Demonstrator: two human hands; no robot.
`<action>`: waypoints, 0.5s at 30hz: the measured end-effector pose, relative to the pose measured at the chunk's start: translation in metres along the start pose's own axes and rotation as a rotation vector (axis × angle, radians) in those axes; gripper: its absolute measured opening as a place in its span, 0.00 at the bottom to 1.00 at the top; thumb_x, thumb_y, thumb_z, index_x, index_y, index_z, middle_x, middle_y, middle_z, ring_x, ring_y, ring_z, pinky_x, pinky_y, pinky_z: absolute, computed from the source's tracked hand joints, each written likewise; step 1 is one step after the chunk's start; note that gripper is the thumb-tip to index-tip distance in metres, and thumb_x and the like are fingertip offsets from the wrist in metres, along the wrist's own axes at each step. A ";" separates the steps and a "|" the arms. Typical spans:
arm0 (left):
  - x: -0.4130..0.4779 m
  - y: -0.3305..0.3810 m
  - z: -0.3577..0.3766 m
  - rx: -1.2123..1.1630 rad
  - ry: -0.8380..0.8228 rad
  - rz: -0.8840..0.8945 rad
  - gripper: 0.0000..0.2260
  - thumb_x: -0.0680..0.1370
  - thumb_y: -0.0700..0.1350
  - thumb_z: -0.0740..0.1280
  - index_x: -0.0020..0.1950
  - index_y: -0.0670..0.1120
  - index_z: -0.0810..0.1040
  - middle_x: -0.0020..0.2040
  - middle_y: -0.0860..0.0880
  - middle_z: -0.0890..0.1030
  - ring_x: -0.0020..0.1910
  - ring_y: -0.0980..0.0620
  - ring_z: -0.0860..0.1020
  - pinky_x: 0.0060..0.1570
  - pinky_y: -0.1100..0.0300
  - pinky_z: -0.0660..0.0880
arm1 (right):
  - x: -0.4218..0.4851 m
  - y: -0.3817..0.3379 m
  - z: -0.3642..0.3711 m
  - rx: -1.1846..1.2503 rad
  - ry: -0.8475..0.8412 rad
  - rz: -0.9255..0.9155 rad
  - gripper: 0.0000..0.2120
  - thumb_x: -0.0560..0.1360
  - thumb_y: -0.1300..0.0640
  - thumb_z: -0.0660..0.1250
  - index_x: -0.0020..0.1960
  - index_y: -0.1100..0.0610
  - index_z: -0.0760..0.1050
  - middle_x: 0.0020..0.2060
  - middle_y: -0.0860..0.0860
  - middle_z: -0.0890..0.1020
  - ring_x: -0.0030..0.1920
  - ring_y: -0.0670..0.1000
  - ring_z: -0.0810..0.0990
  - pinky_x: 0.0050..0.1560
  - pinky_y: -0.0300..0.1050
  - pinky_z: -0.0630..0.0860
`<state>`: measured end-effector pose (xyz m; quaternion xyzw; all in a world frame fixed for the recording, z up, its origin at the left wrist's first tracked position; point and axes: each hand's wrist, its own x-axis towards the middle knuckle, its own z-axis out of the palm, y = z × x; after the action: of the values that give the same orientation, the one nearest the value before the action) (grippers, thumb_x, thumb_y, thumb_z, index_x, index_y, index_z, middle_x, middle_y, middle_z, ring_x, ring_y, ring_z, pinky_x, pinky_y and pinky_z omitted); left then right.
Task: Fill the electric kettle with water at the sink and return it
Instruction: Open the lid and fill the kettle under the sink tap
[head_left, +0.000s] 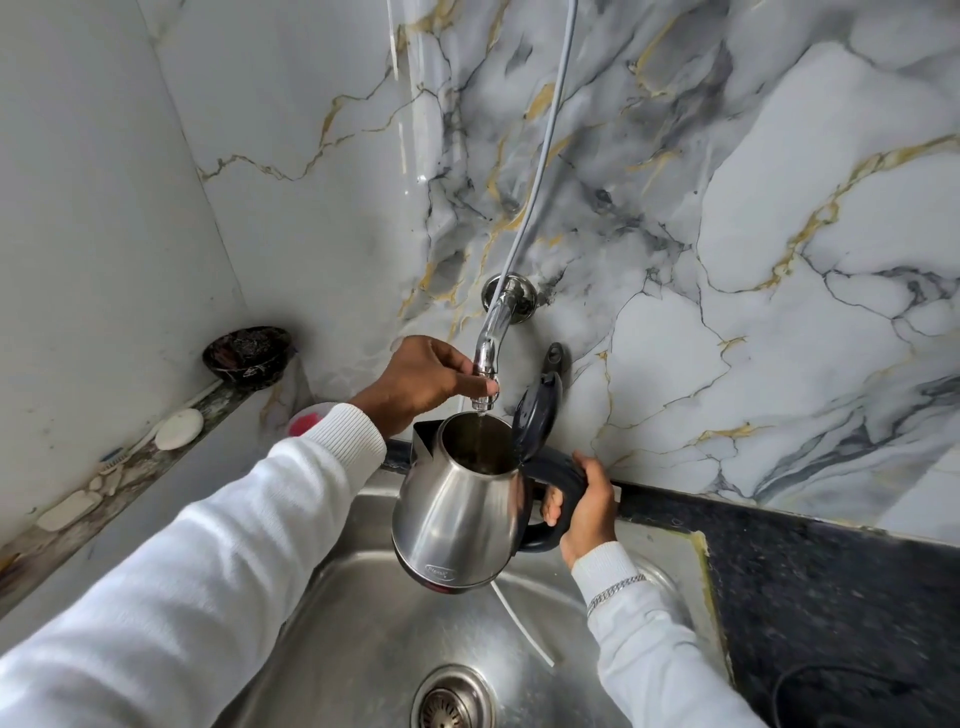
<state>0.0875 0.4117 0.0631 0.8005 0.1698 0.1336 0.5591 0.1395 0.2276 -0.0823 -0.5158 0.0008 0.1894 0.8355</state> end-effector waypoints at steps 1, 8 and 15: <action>-0.001 0.000 0.003 0.014 0.043 0.001 0.14 0.60 0.41 0.82 0.36 0.38 0.80 0.35 0.44 0.84 0.37 0.50 0.83 0.48 0.53 0.80 | -0.001 0.001 0.000 -0.007 0.002 -0.005 0.25 0.77 0.49 0.55 0.23 0.56 0.66 0.15 0.52 0.66 0.17 0.51 0.62 0.21 0.43 0.55; -0.010 0.004 0.018 0.267 0.257 0.034 0.18 0.59 0.49 0.82 0.36 0.41 0.78 0.38 0.45 0.84 0.40 0.48 0.82 0.38 0.57 0.78 | -0.009 -0.001 0.000 -0.040 -0.010 -0.032 0.24 0.77 0.49 0.55 0.24 0.57 0.66 0.15 0.53 0.65 0.17 0.51 0.61 0.24 0.47 0.52; -0.080 0.007 0.048 0.227 0.350 0.358 0.18 0.78 0.55 0.59 0.62 0.47 0.75 0.47 0.49 0.83 0.50 0.45 0.80 0.44 0.62 0.67 | -0.032 -0.010 -0.001 -0.044 0.052 -0.051 0.24 0.76 0.51 0.55 0.22 0.56 0.66 0.14 0.53 0.64 0.16 0.51 0.61 0.19 0.41 0.54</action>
<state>0.0352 0.3347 0.0519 0.8401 0.1336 0.3464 0.3954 0.1136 0.2126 -0.0678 -0.5388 0.0053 0.1546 0.8281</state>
